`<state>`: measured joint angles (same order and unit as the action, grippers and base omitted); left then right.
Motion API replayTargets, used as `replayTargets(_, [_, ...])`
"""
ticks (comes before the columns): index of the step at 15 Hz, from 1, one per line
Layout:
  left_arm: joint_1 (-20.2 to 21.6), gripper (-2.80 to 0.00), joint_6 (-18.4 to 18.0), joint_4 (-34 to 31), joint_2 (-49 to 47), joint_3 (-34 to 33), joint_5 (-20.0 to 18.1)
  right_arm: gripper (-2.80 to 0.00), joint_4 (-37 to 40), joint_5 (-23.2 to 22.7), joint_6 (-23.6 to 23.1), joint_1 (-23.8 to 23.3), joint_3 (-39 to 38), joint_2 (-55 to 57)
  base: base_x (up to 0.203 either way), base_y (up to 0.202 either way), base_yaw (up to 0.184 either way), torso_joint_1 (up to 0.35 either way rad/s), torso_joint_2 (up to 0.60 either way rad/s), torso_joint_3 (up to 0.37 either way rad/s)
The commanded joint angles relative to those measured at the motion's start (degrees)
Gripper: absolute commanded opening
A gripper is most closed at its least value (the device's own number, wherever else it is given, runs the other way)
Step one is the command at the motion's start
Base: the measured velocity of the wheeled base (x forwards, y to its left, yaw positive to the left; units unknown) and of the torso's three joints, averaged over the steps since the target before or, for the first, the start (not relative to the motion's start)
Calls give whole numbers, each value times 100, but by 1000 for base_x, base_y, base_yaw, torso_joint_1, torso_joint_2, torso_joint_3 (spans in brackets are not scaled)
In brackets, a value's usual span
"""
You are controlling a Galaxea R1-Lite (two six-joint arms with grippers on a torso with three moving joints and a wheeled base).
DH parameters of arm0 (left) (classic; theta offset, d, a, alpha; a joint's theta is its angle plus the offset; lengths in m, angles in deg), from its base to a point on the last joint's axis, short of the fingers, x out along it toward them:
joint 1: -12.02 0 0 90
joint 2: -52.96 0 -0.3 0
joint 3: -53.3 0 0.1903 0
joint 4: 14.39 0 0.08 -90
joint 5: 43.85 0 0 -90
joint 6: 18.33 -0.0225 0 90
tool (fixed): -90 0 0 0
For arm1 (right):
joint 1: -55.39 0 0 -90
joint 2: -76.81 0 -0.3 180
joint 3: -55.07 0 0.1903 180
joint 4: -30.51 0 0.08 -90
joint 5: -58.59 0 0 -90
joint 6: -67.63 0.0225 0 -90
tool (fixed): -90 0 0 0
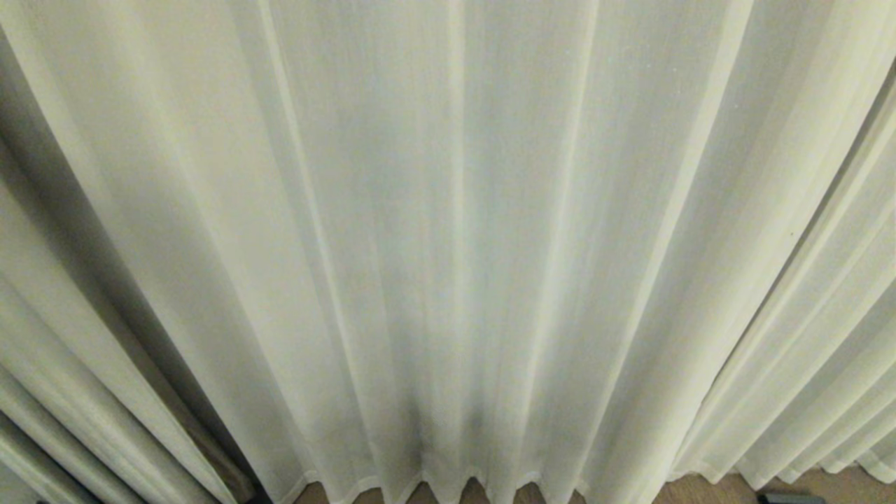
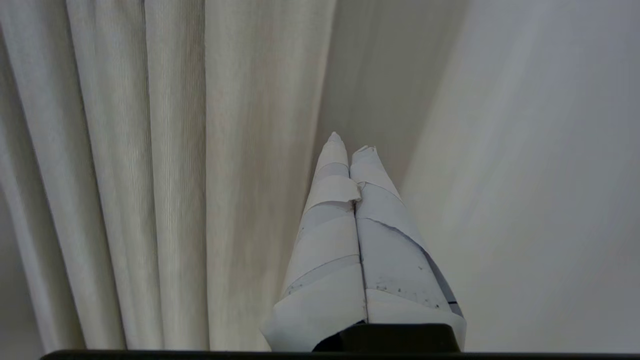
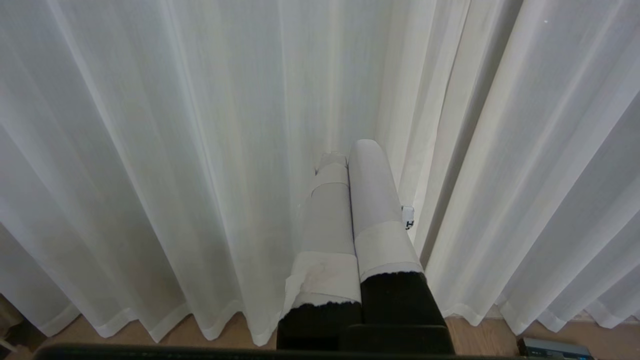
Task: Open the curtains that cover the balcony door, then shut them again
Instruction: Close the outer curtains on both sides
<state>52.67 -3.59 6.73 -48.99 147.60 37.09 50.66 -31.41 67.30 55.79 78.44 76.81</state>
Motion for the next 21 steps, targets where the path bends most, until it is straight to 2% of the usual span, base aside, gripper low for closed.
replayTargets(1, [30,-280,11,27,-561,366,-4,-280,-4,0,-2,4,0,0,0,0,0,0,0,0])
replayTargets(2, [18,-280,8,26,-679,428,-8,-280,-3,0,-2,4,0,0,0,0,0,0,0,0])
replayTargets(3, [-14,0,-43,28,-752,434,-9,-280,-3,0,-2,4,0,0,0,0,0,0,0,0])
replayTargets(5, [-151,0,-181,26,-833,438,48,-280,-3,0,-2,4,0,0,0,0,0,0,0,0])
replayTargets(9, [-314,0,-238,34,-1014,430,70,-280,-3,0,-2,4,0,0,0,0,0,0,0,0])
replayTargets(11, [-330,0,-452,34,-1146,448,130,-280,-3,0,-2,4,0,0,0,0,0,0,0,0])
replayTargets(14, [-338,0,-678,77,-1392,470,464,-280,-3,0,-2,4,0,0,0,0,0,0,0,0])
replayTargets(15, [-328,0,-685,220,-1509,512,536,-280,-3,0,-2,4,0,0,0,0,0,0,0,0])
replayTargets(18, [-306,0,-792,821,-2051,817,1086,-280,-3,0,-2,4,0,0,0,0,0,0,0,0])
replayTargets(21, [-304,0,-806,884,-2565,1404,1173,-280,-3,0,-2,4,0,0,0,0,0,0,0,0])
